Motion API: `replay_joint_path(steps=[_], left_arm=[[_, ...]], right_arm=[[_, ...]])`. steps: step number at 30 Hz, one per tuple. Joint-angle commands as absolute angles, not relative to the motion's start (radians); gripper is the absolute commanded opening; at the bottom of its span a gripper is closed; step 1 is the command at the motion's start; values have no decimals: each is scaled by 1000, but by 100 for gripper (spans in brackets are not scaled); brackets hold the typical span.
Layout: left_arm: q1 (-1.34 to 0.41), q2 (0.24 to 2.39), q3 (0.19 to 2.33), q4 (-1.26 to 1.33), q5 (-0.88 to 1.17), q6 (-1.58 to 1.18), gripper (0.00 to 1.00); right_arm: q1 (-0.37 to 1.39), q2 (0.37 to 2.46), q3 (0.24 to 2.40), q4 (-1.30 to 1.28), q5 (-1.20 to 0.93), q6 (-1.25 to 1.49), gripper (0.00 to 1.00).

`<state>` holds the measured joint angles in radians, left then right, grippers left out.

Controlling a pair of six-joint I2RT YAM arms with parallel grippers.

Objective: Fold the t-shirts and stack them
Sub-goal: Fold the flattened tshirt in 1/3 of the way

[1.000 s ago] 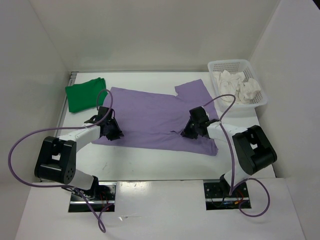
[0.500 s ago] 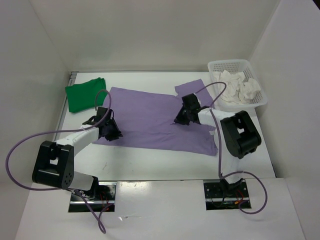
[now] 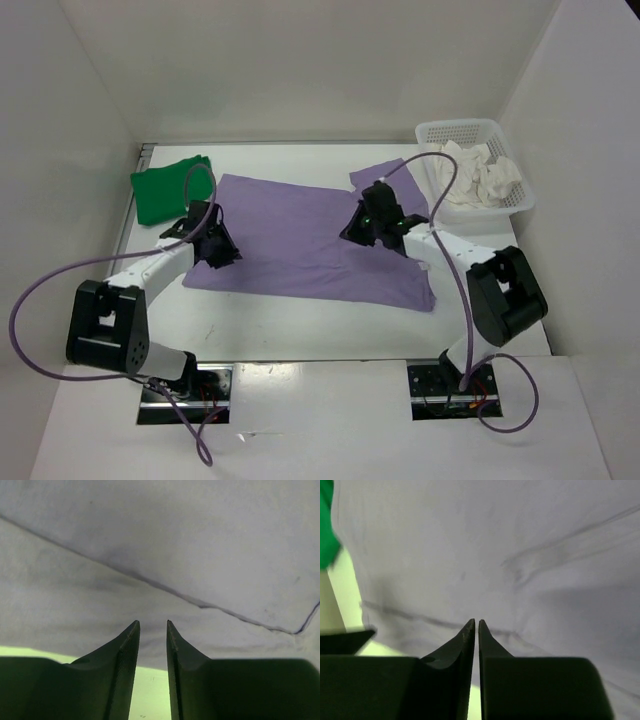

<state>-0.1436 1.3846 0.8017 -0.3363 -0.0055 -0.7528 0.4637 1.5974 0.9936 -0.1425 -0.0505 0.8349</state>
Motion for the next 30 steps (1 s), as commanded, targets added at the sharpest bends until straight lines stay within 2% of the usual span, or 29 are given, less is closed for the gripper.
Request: replay_joint_path(steps=[1,6,13,21,25,30], left_arm=[[-130,1449,867,-347,6,-712,36],[-72,1558,1096,-373,-14,-649,39],[199,1739,1173,-244,156,-765,39],[244,1957,1334,-98,155,-853,39],[253,2089,1514,-158,132,-853,39],[304,2190,1594,-186,109,-842,39]], right_arm=[[613,1610,980,-146,-75,811,6],[828,1854,1195,-195,-104,767,0],[882,2040,1413,-206,-80,747,0],[927,2118,1413,-206,-91,747,0],[945,2118,1384,-216,-91,747,0],[963,2108,1321,-216,-91,747,0]])
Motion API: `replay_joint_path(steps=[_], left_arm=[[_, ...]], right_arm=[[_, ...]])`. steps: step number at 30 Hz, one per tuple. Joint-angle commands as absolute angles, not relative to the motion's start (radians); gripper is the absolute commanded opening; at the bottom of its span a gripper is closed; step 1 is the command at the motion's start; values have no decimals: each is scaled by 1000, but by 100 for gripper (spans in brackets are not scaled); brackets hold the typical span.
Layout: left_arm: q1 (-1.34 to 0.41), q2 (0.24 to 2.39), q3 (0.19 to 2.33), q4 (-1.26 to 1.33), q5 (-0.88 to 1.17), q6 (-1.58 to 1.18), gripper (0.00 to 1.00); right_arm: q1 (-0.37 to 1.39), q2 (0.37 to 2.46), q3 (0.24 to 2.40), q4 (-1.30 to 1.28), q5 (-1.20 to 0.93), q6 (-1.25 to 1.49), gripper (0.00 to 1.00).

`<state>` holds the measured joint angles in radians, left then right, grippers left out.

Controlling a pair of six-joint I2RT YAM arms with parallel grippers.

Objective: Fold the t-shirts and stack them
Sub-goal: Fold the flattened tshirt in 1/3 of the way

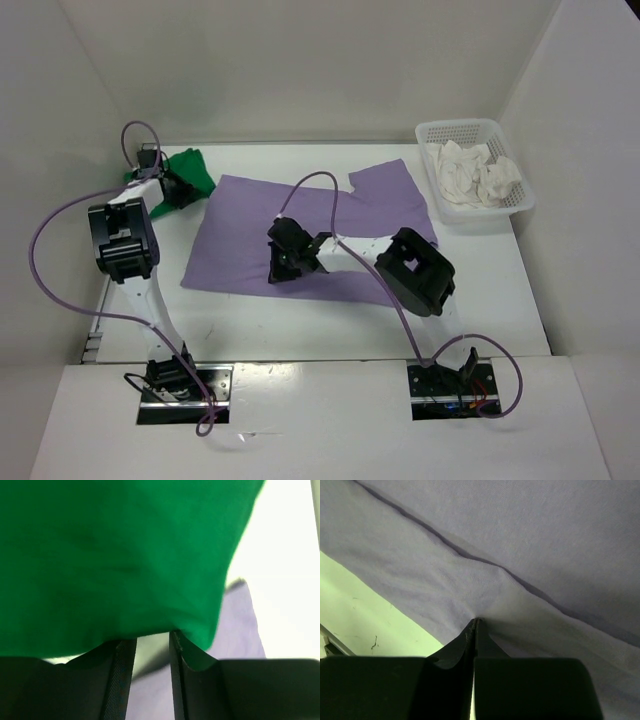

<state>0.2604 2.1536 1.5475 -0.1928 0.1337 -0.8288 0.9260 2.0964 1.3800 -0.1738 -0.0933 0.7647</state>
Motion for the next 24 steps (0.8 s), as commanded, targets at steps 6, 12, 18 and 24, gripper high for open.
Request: replay_joint_path(steps=[6,12,18,24], left_arm=[[348,2177,1618,-175,106,-831,48],[348,2037,1485,-107,117,-813,52],[264,1853,1339,-66,91,-740,39],[114,1958,1471,-144,-44,-592,31]], right_arm=[[1002,2002,1238,-262,-114,729,0],[1002,1879,1155,-281,-140,729,2],[983,1807,1268,-347,-107,675,11],[887,1752,1338,-391,-100,632,15]])
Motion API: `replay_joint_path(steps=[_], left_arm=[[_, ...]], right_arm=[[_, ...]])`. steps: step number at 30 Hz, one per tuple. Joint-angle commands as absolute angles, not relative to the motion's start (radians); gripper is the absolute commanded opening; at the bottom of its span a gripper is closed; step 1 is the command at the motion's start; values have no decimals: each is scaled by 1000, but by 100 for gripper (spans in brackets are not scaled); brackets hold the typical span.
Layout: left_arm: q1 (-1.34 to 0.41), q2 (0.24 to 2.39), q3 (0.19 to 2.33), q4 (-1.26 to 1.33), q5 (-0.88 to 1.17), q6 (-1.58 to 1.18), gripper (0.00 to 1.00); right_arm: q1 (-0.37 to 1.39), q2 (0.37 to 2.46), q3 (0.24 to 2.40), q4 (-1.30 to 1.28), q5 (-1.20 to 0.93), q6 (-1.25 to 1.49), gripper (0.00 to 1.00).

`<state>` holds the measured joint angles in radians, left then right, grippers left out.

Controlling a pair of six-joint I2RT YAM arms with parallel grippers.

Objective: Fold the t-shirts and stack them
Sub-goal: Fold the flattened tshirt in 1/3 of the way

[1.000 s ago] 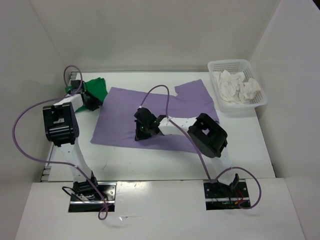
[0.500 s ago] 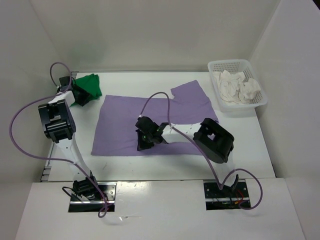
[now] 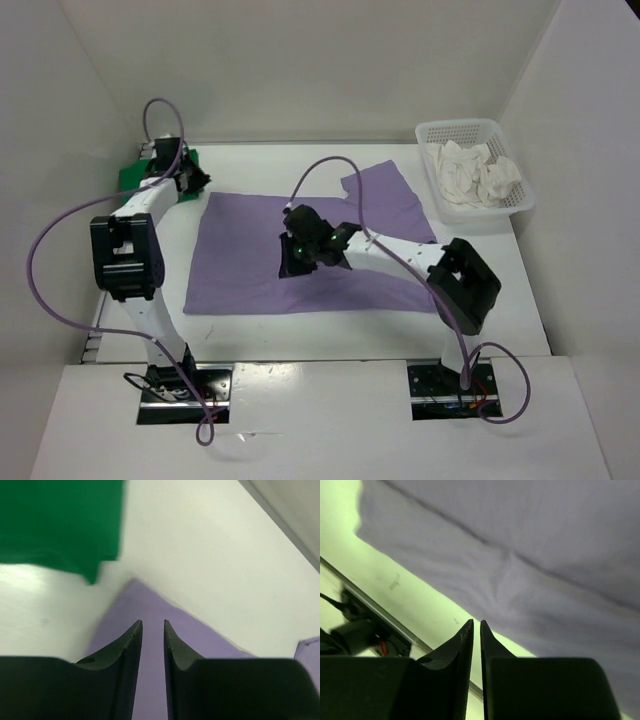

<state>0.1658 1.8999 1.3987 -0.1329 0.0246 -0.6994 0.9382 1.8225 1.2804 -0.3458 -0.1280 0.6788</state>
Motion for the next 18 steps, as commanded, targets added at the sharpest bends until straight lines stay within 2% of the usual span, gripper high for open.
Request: replay_joint_path(steps=[1,6,10,18], left_arm=[[104,1982,1498,-161,-55,-581,31],[95,2128,1669,-233,-101,-548,34],[95,2170,1700,-252,-137,-528,40],[95,2210,1700,-253,-147,-508,45]], right_arm=[[850,1740,1347,-391,-100,618,15],[738,1680,1347,-391,-118,598,15],[654,1641,1347,-391,-129,577,17],[545,1641,1356,-391,-173,558,23]])
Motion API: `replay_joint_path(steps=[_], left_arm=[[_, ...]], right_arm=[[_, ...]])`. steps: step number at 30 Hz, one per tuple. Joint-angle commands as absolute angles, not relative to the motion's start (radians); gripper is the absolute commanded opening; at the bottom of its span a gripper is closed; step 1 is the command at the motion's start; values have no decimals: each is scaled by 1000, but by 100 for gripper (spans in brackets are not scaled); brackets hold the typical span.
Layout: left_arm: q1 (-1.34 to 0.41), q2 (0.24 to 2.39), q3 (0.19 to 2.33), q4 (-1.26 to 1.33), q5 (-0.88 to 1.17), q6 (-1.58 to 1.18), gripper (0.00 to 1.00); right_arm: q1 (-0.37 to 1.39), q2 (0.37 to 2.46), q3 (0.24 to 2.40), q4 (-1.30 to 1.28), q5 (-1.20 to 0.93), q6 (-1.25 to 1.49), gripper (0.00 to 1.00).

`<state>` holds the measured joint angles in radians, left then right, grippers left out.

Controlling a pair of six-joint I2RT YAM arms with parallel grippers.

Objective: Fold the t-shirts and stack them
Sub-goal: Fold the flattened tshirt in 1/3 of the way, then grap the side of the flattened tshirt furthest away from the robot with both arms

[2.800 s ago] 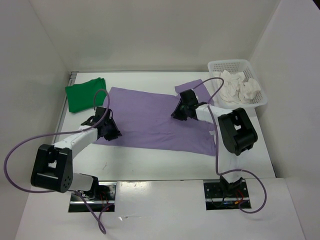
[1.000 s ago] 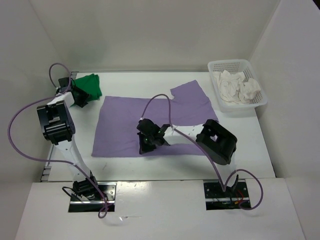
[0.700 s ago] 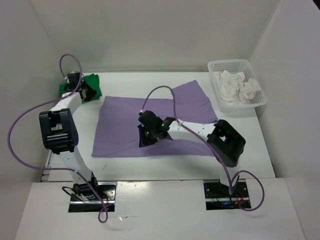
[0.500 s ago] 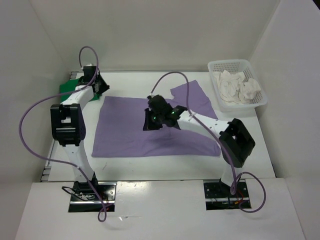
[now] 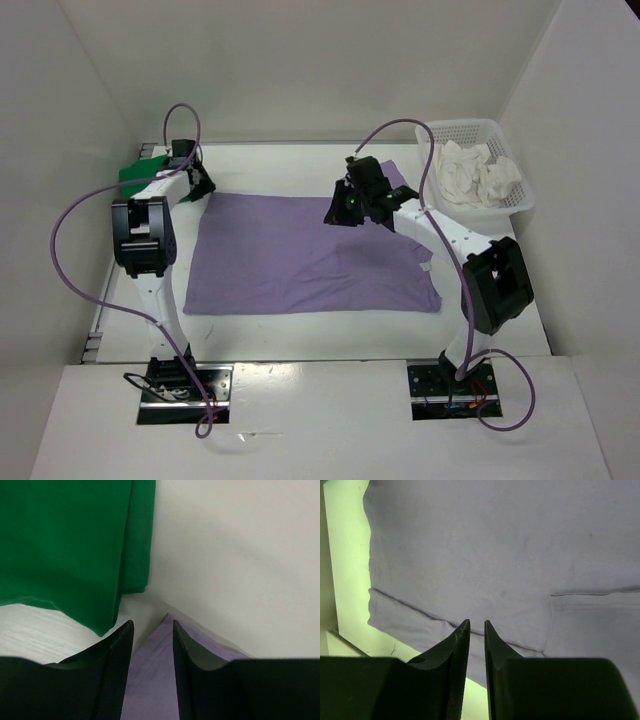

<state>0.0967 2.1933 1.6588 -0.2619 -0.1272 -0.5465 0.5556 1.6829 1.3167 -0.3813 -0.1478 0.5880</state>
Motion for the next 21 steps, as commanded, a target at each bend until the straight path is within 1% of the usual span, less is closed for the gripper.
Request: replay_joint_path(steps=[1,4,8,15,16,19,21], left_arm=[[95,2210,1700,-253,-137,-508,45],[86,2221,1700,-235,-115,-508,45],[75,2243,1712,-235,-115,-508,49],[57,2282,1747,-235,-106,-518,49],[57,2283,1747,-235,-106,-518,43],[57,2283,1747,-235,-106,-518,35],[57,2283,1747,-235,-116,-518,26]], right_arm=[[535,1650,1368,-391,-173,549,23],[535,1673,1378,-391,-195,549,23],[535,1683,1378,-373,-230,558,23],[535,1692,1368,-373,-221,558,23],[535,1692,1368,-373,-221,558,23],[535,1701,1368,-373,-210,558,23],[535,1701,1378,-373,-210,558,24]])
